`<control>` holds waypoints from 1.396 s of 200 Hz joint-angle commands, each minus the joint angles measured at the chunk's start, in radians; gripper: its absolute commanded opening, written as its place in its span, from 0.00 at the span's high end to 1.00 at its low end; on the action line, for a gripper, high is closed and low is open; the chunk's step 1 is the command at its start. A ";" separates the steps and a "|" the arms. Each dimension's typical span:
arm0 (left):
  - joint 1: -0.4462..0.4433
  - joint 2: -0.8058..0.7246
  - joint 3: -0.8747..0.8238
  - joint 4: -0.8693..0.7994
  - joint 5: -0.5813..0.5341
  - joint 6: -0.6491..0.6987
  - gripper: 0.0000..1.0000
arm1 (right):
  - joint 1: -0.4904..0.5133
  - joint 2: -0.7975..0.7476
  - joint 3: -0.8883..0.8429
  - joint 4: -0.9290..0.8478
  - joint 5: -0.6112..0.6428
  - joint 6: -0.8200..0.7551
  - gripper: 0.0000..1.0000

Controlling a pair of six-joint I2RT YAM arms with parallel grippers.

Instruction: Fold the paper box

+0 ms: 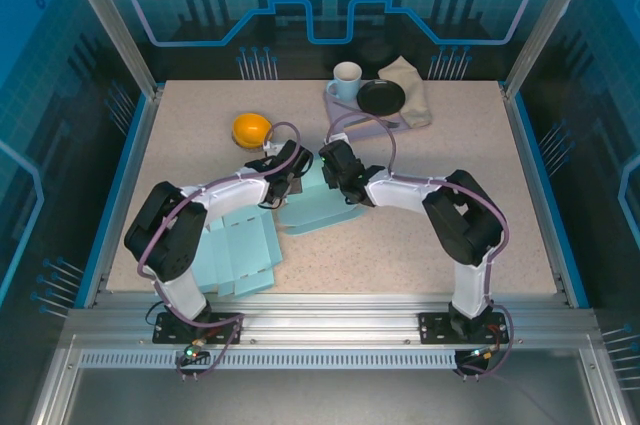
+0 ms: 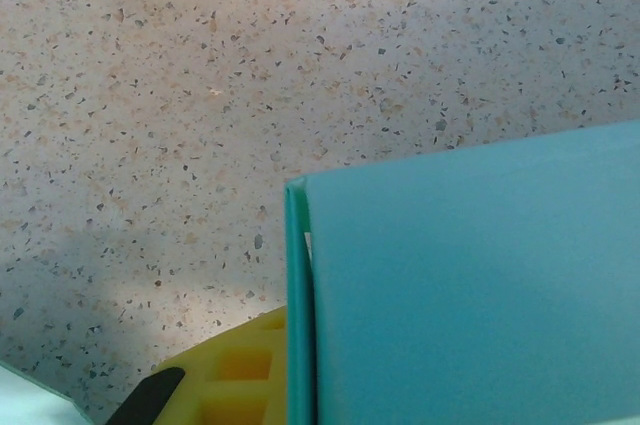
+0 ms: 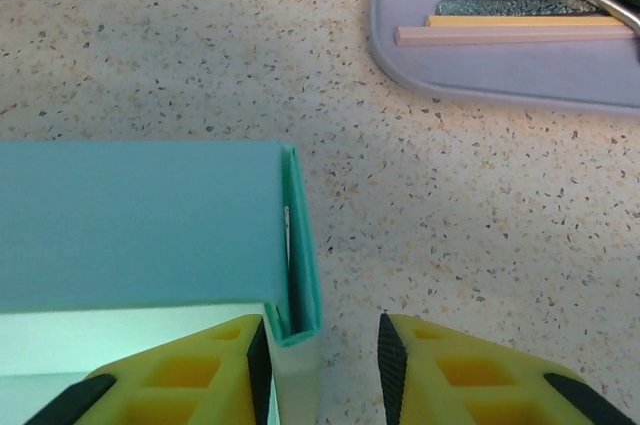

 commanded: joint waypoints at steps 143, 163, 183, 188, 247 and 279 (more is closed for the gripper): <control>0.034 -0.011 -0.025 -0.131 -0.015 0.004 0.90 | -0.122 -0.069 -0.053 -0.141 0.090 0.151 0.50; 0.033 -0.009 -0.018 -0.131 -0.021 0.005 0.90 | -0.098 -0.136 -0.072 -0.100 -0.134 0.098 0.41; 0.033 -0.011 -0.019 -0.125 -0.027 0.006 0.90 | -0.084 -0.237 -0.122 -0.085 -0.302 0.093 0.38; 0.033 -0.011 -0.019 -0.123 -0.026 0.007 0.90 | -0.086 -0.258 -0.133 -0.086 -0.332 0.098 0.36; 0.019 -0.034 -0.040 -0.039 -0.010 0.028 0.90 | -0.158 -0.361 -0.050 -0.295 -0.504 0.128 0.32; -0.038 -0.070 -0.090 0.112 -0.056 0.119 0.91 | -0.200 -0.289 0.050 -0.364 -0.507 0.162 0.34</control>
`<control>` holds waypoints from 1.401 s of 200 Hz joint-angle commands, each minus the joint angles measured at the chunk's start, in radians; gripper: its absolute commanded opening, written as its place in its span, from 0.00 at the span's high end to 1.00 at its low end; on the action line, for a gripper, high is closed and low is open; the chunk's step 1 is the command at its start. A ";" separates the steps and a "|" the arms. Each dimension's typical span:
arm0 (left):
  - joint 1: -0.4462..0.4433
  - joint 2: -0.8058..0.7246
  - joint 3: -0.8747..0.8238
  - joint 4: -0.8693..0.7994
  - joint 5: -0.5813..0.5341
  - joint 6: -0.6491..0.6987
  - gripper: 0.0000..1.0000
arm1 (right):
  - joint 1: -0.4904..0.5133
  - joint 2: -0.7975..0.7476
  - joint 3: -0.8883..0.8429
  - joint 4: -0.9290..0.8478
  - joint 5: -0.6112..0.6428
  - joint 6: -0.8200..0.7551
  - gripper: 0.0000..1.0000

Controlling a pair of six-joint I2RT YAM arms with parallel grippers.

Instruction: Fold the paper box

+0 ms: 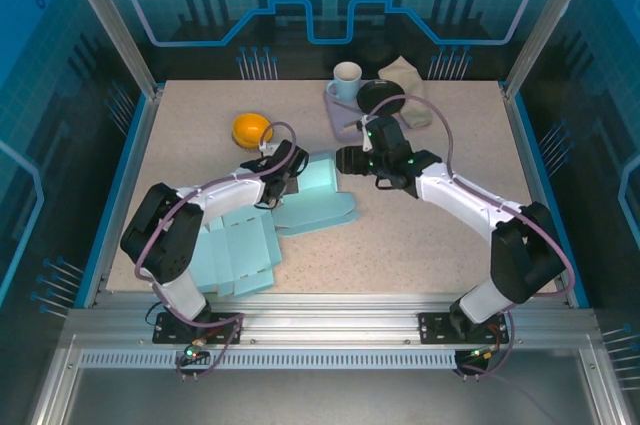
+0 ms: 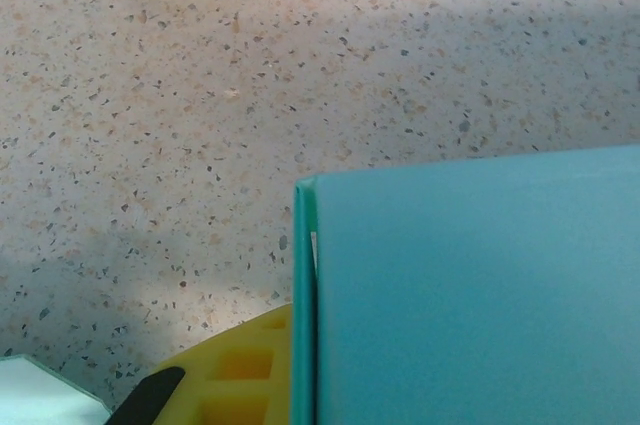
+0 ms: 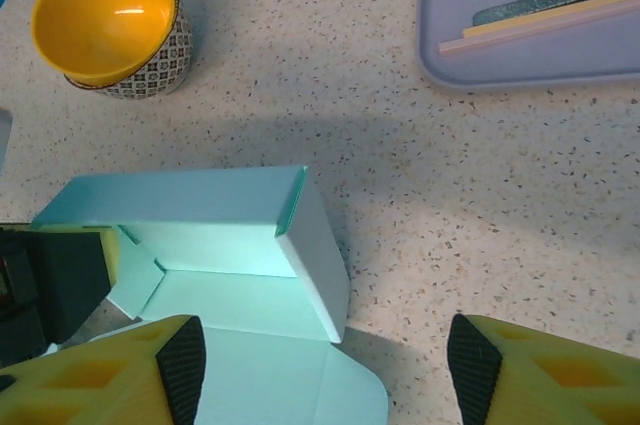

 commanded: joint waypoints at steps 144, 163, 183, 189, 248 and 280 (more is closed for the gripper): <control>-0.132 -0.105 -0.240 0.483 -0.072 0.250 0.88 | 0.065 0.127 -0.028 -0.117 0.057 0.071 0.53; -0.131 -0.107 -0.234 0.465 -0.021 0.255 0.81 | 0.087 0.091 -0.094 -0.072 0.111 0.065 0.56; -0.132 -0.147 -0.255 0.454 0.027 0.245 0.68 | 0.109 0.052 -0.159 -0.020 0.189 0.044 0.60; -0.130 -0.168 -0.268 0.456 0.041 0.239 0.64 | 0.117 0.040 -0.180 -0.004 0.211 0.038 0.60; -0.125 -0.454 -0.324 0.296 0.188 0.156 0.44 | 0.134 -0.043 -0.269 0.035 0.296 0.041 0.60; -0.036 -0.491 -0.251 0.157 0.273 0.057 0.45 | 0.136 -0.051 -0.269 0.037 0.291 0.033 0.60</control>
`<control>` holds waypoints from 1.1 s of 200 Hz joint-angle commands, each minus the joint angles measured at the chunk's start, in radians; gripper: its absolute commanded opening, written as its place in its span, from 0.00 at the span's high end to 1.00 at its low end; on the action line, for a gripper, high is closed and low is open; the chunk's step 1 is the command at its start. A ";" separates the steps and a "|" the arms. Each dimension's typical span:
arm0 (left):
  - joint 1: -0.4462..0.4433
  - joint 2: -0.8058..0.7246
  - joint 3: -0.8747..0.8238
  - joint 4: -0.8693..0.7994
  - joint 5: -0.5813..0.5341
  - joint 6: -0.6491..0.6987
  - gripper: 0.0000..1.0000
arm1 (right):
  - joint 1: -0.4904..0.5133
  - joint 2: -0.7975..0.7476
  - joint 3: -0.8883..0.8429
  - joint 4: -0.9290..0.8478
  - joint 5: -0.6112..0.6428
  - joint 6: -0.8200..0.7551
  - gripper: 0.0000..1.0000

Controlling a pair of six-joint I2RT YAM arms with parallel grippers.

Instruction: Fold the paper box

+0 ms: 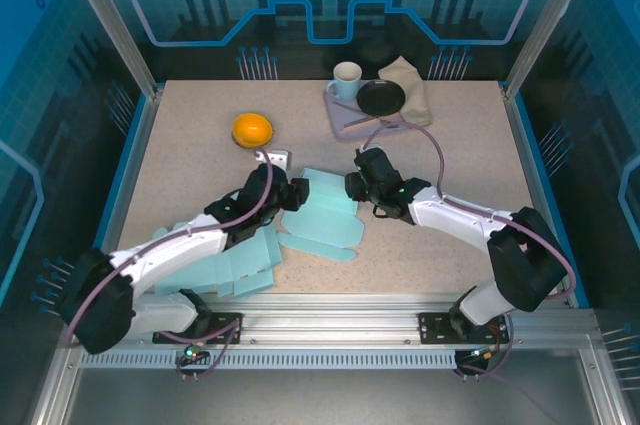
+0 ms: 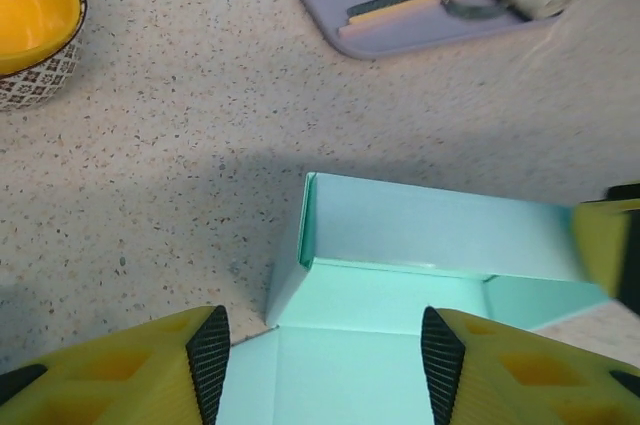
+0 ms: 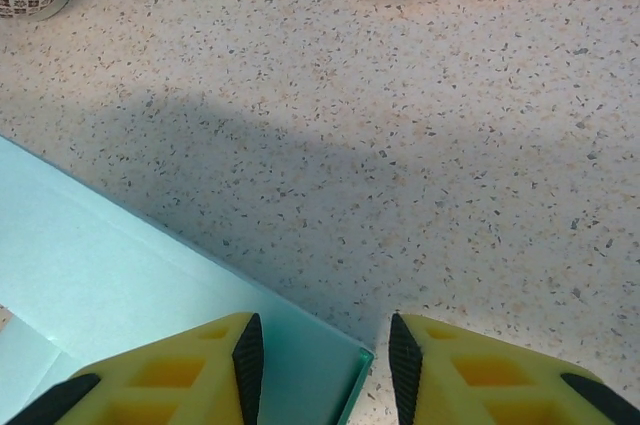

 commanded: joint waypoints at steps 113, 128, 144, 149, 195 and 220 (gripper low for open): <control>0.113 0.336 0.156 -0.081 0.160 -0.216 0.71 | 0.012 -0.018 -0.074 -0.070 0.030 -0.018 0.59; 0.114 0.364 0.136 -0.089 0.148 -0.236 0.72 | 0.012 -0.023 -0.079 -0.070 0.034 -0.017 0.59; 0.113 0.382 0.132 -0.093 0.148 -0.241 0.73 | 0.013 -0.025 -0.078 -0.075 0.043 -0.016 0.59; 0.114 0.383 0.134 -0.099 0.148 -0.239 0.73 | 0.012 -0.024 -0.077 -0.080 0.050 -0.012 0.58; 0.129 0.271 0.239 -0.276 0.135 -0.242 0.47 | 0.001 -0.010 -0.041 -0.196 0.154 0.086 0.58; 0.131 0.175 0.256 -0.415 0.132 -0.271 0.44 | -0.010 0.000 -0.041 -0.239 0.187 0.131 0.58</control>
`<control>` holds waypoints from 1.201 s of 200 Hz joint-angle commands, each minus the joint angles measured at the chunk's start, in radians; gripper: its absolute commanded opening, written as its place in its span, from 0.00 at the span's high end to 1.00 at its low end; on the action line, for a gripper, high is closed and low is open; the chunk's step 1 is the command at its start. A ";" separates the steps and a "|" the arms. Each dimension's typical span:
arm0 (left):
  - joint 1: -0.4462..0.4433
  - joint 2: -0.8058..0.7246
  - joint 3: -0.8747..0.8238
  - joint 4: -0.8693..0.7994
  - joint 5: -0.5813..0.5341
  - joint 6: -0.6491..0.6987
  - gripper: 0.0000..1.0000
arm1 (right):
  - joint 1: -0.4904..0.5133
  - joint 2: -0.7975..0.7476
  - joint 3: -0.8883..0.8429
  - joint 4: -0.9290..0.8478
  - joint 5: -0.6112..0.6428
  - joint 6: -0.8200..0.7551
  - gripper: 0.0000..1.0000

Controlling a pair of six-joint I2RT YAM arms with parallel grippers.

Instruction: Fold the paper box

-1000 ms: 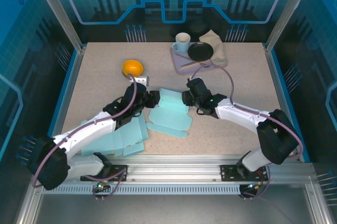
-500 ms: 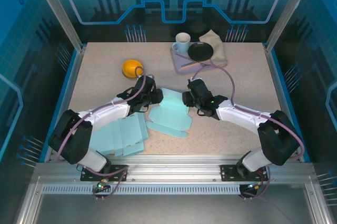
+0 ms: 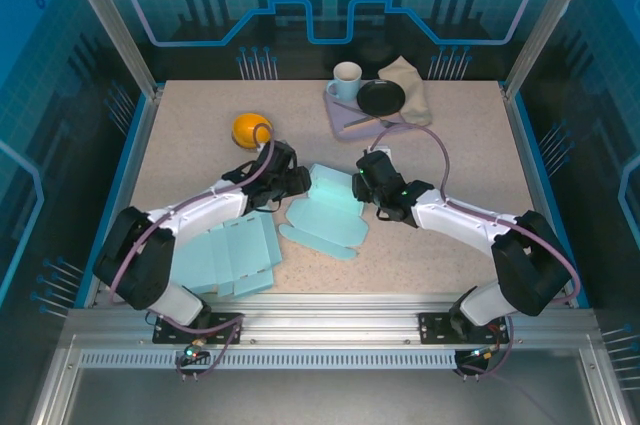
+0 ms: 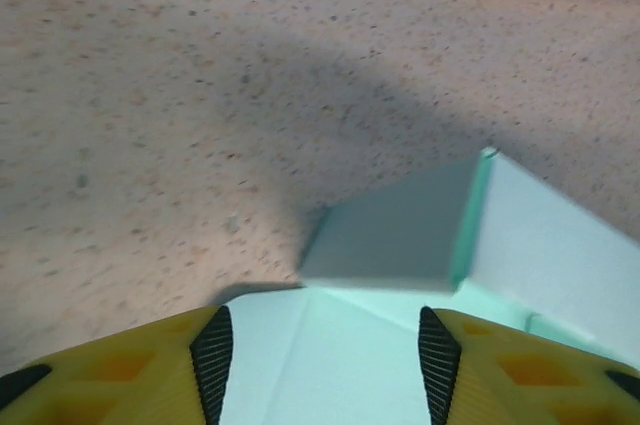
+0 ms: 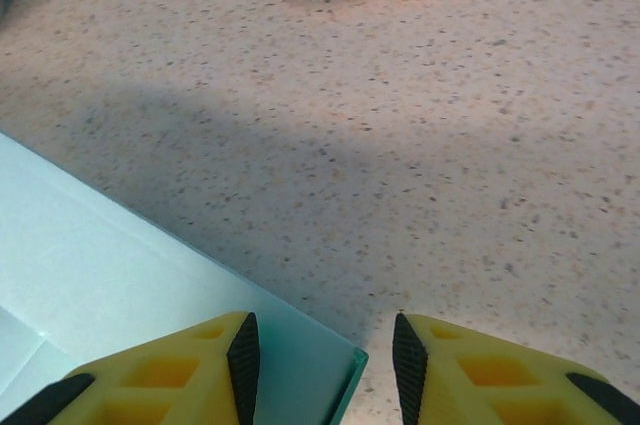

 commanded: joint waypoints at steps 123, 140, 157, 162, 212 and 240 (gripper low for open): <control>-0.120 -0.378 -0.244 0.030 0.109 -0.342 0.26 | -0.102 -0.004 -0.007 -0.192 0.008 0.162 0.58; -0.128 -0.362 -0.205 0.017 0.083 -0.308 0.26 | -0.095 -0.007 -0.040 -0.186 -0.019 0.184 0.58; -0.131 -0.345 -0.182 0.007 0.076 -0.293 0.27 | -0.090 0.002 -0.055 -0.184 -0.036 0.202 0.58; -0.132 -0.344 -0.182 0.006 0.076 -0.289 0.27 | -0.091 0.001 -0.061 -0.179 -0.039 0.205 0.58; -0.208 -0.335 -0.168 0.013 0.054 -0.189 0.31 | -0.182 -0.100 -0.042 -0.196 -0.105 0.044 0.57; -0.298 -0.331 -0.118 0.008 -0.017 -0.090 0.32 | -0.235 -0.141 0.085 -0.290 -0.081 -0.139 0.55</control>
